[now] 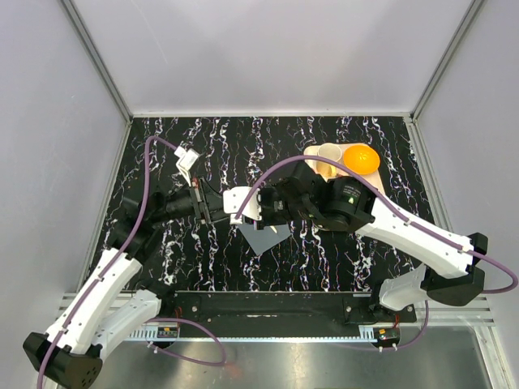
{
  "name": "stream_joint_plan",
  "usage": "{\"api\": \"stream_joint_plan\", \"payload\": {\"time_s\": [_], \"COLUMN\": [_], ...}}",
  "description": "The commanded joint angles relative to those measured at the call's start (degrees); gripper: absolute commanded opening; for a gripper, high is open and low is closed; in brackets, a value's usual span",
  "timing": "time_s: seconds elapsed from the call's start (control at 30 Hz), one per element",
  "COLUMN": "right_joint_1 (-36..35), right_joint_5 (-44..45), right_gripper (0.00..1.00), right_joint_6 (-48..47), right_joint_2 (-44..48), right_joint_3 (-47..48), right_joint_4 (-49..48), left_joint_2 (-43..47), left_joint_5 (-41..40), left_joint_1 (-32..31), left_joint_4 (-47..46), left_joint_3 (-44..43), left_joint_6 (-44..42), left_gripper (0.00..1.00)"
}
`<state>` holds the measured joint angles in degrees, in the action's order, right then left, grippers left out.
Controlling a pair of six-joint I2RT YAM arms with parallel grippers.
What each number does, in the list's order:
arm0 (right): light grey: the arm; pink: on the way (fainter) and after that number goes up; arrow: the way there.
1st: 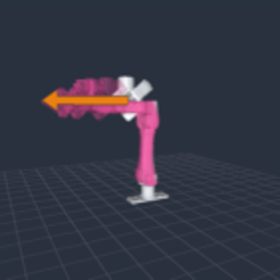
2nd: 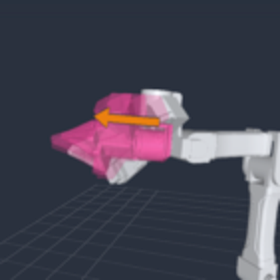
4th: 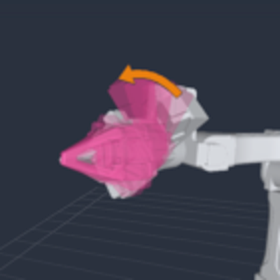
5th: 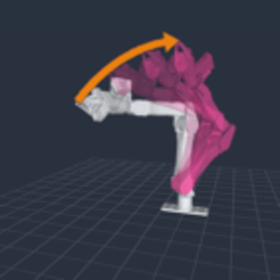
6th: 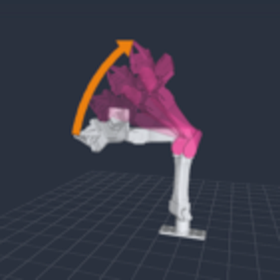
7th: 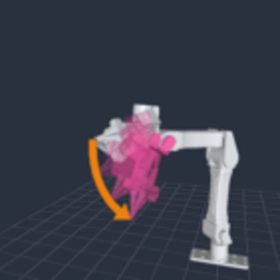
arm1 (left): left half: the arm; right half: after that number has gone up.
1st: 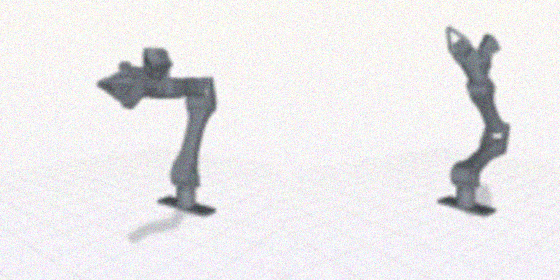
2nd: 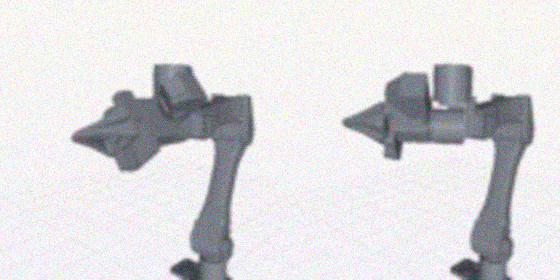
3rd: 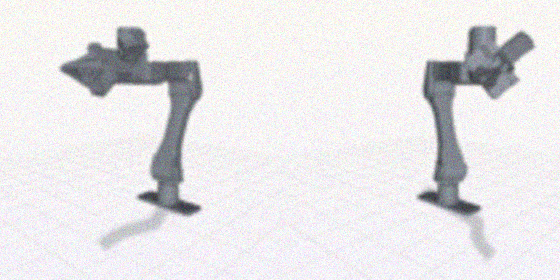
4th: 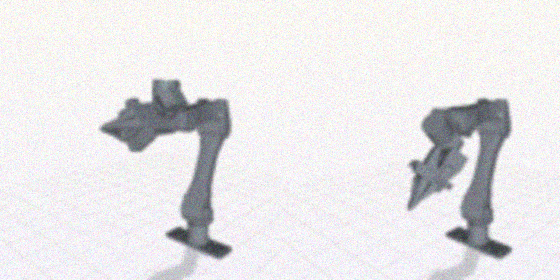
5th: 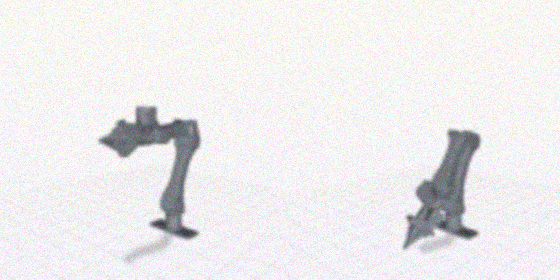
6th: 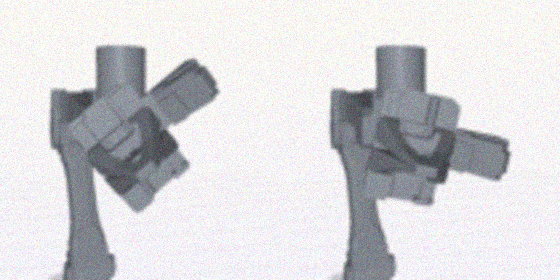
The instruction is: Place the letter into the envelope and seal it
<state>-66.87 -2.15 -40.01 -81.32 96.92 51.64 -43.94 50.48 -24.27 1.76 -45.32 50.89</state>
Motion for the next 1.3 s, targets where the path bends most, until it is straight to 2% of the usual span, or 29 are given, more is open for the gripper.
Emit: {"api": "stream_joint_plan", "payload": {"time_s": [0.0, 0.03, 0.17, 0.3, 0.33, 0.4, 0.5, 0.57, 0.6, 0.67, 0.7, 0.77, 0.8, 0.87, 0.9, 0.93, 1.0, 1.1, 1.17, 1.2, 1.27], "right_joint_1": [-0.28, -0.10, 2.18, 3.76, 4.03, 4.12, 4.21, 4.21, 4.29, 4.38, 4.47, 4.56, 4.56, 4.56, 4.56, 4.47, 4.56, 4.56, 5.00, 5.17, 6.48], "right_joint_5": [-1.00, -1.97, -12.75, -22.44, -24.02, -28.85, -35.97, -40.72, -41.87, -45.04, -45.74, -47.67, -48.46, -50.14, -50.49, -50.58, -50.49, -49.27, -47.16, -45.67, -40.14], "right_gripper": [0.00, 0.00, 0.00, 0.00, 0.00, 0.00, 0.00, 0.00, 0.00, 0.00, 0.00, 0.00, 0.00, 0.00, 0.00, 0.00, 0.00, 0.00, 0.00, 0.00, 0.00], "right_joint_6": [4.05, 4.76, 11.07, 14.87, 15.31, 16.63, 18.30, 19.35, 20.05, 21.19, 21.37, 22.25, 22.52, 23.30, 23.66, 23.75, 23.92, 23.58, 22.96, 22.61, 21.29], "right_joint_2": [0.99, 0.90, -0.59, -3.05, -3.49, -4.63, -6.48, -7.18, -7.45, -7.80, -7.89, -8.24, -8.33, -8.85, -9.03, -9.21, -9.38, -8.60, -7.63, -7.19, -5.88], "right_joint_3": [0.81, 0.98, 3.52, 6.08, 6.43, 7.31, 7.84, 7.49, 7.32, 6.61, 6.26, 5.65, 5.47, 5.12, 5.12, 5.20, 5.29, 5.38, 4.85, 4.77, 4.77], "right_joint_4": [0.03, 0.39, 3.46, 6.54, 6.98, 8.82, 11.20, 11.73, 11.73, 11.82, 11.82, 11.91, 11.82, 11.65, 11.56, 11.47, 11.38, 11.56, 11.65, 11.64, 10.95], "left_joint_2": [2.28, 2.63, 5.96, 10.27, 11.59, 12.74, 14.41, 14.68, 14.68, 14.59, 14.59, 14.85, 14.94, 15.55, 15.90, 16.60, 18.01, 20.73, 22.14, 22.76, 24.08], "left_joint_5": [5.49, 6.12, 11.21, 16.04, 17.01, 19.55, 21.24, 21.15, 21.24, 21.50, 21.42, 20.72, 20.28, 18.61, 17.82, 17.46, 16.06, 13.95, 11.15, 10.61, 8.08], "left_joint_1": [0.02, 0.01, -0.77, -2.00, -2.09, -2.27, -2.36, -2.36, -2.36, -2.36, -2.36, -2.36, -2.36, -2.36, -2.36, -2.36, -2.36, -2.36, -2.36, -2.36, -2.36], "left_joint_4": [-2.29, -1.85, -0.70, -0.53, -0.44, 3.22, 12.02, 19.02, 22.12, 32.28, 34.95, 43.45, 45.77, 49.11, 49.13, 48.96, 45.45, 37.72, 34.91, 34.02, 30.78], "left_joint_3": [-3.18, -3.98, -5.66, -4.26, -3.99, -4.07, -4.95, -5.74, -6.18, -7.32, -7.59, -7.15, -6.80, -4.27, -3.03, -1.89, 1.28, 3.83, 5.15, 4.98, 1.66], "left_joint_6": [-8.68, -15.32, -30.38, -46.55, -53.98, -63.24, -89.99, -99.89, -109.94, -121.59, -131.65, -143.73, -155.54, -167.20, -176.83, -181.28, -185.71, -180.04, -176.16, -164.04, -141.02], "left_gripper": [0.08, 0.07, 0.00, 0.00, 0.00, 0.00, 0.00, 0.00, 0.00, 0.00, 0.00, 0.00, 0.00, 0.00, 0.00, 0.00, 0.00, 0.01, 0.13, 0.35, 0.48]}}
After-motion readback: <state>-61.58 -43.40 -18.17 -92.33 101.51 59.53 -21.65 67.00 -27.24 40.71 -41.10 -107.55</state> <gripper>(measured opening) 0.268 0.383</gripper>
